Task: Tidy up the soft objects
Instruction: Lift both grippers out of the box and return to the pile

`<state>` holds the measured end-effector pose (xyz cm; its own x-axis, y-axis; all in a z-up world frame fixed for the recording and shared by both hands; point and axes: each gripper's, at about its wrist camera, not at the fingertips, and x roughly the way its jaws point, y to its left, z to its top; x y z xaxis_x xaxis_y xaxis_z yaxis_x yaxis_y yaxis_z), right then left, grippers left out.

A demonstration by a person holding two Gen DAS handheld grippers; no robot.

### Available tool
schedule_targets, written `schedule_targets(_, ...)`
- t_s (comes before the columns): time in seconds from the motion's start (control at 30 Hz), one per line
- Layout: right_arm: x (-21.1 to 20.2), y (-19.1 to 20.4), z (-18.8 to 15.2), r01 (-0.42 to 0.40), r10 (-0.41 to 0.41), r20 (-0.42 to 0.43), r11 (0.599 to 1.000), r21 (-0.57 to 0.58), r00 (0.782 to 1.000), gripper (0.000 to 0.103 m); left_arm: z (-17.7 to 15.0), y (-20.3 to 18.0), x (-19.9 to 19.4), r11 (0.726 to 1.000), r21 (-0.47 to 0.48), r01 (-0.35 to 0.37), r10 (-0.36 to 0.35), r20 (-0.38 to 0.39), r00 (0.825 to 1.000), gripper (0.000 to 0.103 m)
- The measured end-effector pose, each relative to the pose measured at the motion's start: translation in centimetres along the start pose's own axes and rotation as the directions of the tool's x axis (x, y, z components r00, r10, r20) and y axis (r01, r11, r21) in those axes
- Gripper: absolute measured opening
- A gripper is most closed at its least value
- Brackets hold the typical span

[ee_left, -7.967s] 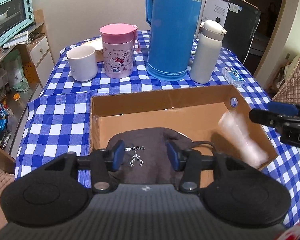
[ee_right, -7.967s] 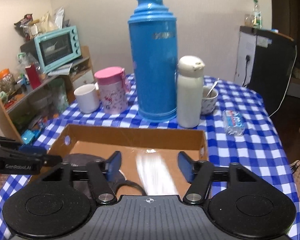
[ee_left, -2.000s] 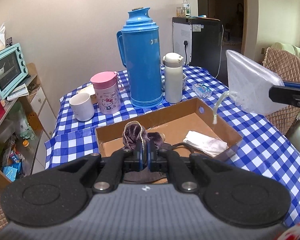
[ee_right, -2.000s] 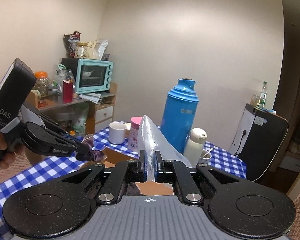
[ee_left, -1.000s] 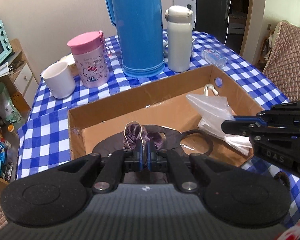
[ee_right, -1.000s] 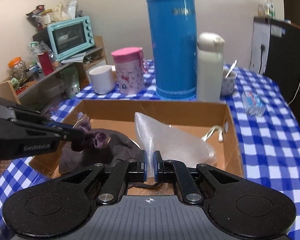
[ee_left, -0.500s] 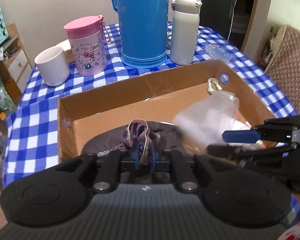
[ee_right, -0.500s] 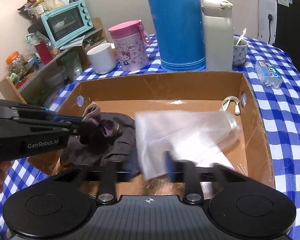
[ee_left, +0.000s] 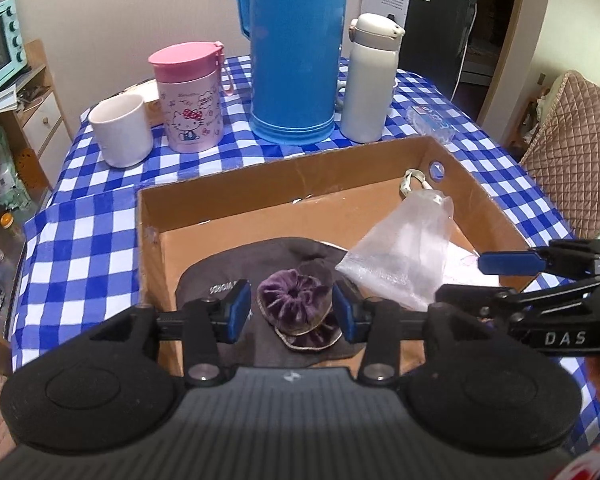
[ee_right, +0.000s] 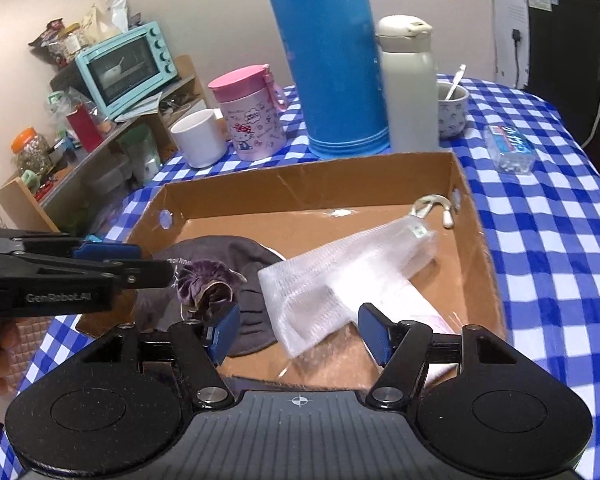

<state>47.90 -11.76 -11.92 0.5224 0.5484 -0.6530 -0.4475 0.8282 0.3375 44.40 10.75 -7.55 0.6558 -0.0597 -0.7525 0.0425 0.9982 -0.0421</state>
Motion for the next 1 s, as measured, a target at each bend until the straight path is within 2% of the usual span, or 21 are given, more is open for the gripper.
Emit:
schedule_targets(0.57, -6.0, 0.4, -0.8, 0.036, -0.038, 0.051, 0.998, 0.047, 0.998, 0.065, -1.3, -0.2, -5.5, 0.998, -0.054, -0.022, 0.021, -0.004, 1.000, 0.045)
schedule_targets(1.0, -12.1, 1.4, -3.7, 0.017, -0.024, 0.078, 0.996, 0.091, 0.997, 0.065, -4.8, 0.0, -12.0, 0.993, -0.108, -0.048, 0.052, 0.028, 0.998, 0.046)
